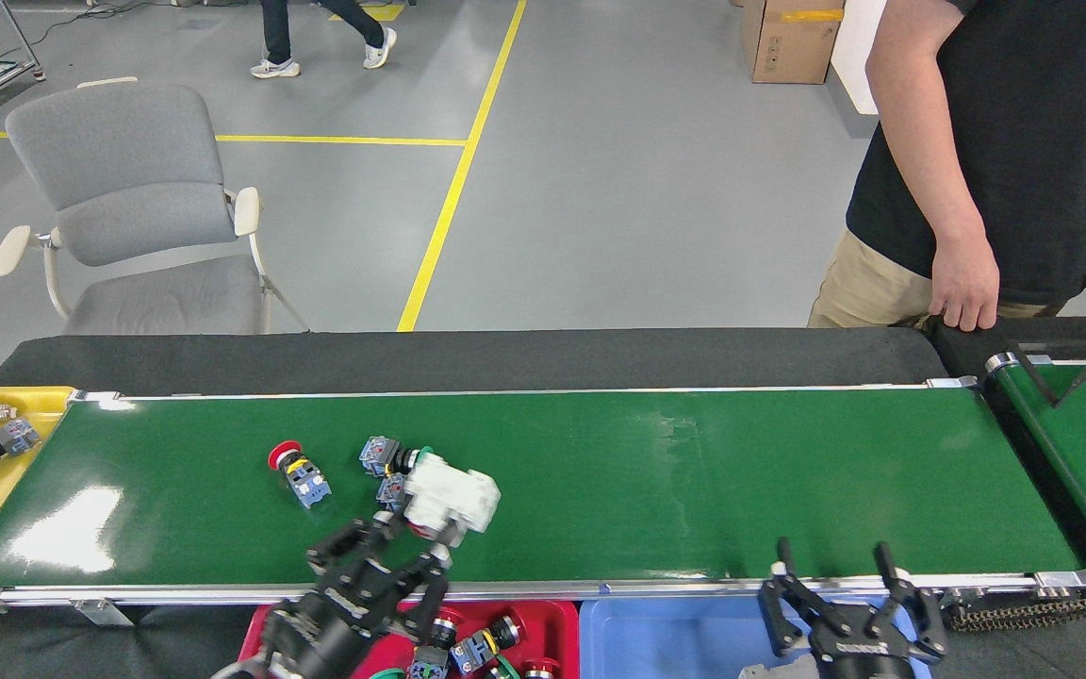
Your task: Pick switch part from conveyor to tray
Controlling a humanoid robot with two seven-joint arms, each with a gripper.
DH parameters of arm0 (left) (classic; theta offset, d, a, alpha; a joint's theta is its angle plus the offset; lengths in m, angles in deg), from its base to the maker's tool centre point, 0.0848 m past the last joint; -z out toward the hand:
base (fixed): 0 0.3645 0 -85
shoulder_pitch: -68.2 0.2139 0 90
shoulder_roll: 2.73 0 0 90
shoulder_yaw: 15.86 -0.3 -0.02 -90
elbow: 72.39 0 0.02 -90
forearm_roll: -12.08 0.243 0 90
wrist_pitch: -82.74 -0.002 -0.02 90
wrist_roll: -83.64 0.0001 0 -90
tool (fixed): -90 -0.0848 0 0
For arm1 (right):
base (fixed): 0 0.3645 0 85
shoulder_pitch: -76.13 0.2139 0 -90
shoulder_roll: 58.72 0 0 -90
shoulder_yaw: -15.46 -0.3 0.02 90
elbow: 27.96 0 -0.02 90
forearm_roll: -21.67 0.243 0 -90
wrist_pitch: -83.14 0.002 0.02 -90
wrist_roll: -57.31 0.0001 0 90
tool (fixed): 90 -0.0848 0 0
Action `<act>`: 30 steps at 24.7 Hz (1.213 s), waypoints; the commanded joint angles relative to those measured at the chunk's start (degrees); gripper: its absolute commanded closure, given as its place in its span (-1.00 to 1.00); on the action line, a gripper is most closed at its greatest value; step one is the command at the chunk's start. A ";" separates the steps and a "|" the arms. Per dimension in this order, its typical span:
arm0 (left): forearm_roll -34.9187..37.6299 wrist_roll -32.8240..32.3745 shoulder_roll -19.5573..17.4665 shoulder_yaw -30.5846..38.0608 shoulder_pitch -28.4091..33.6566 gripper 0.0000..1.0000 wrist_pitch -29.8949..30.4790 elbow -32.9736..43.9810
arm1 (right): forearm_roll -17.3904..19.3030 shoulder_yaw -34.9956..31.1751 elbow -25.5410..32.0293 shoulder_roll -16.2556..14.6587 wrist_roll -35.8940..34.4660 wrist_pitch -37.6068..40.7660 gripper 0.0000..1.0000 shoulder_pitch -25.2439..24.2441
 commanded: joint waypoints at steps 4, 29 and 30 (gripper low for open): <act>7.07 -0.59 5.43 -14.26 0.23 0.84 -5.34 1.39 | 6.04 -3.43 1.13 -1.06 -0.46 3.99 -1.00 0.66; 3.56 -0.77 -1.95 32.06 11.74 -1.00 -10.88 3.06 | 5.78 -2.03 4.74 -2.91 1.30 10.41 -1.00 -2.15; 2.85 -0.77 -1.95 33.99 11.74 -1.00 -9.12 2.89 | 5.78 -2.03 4.74 -3.17 1.30 10.49 -1.00 -2.07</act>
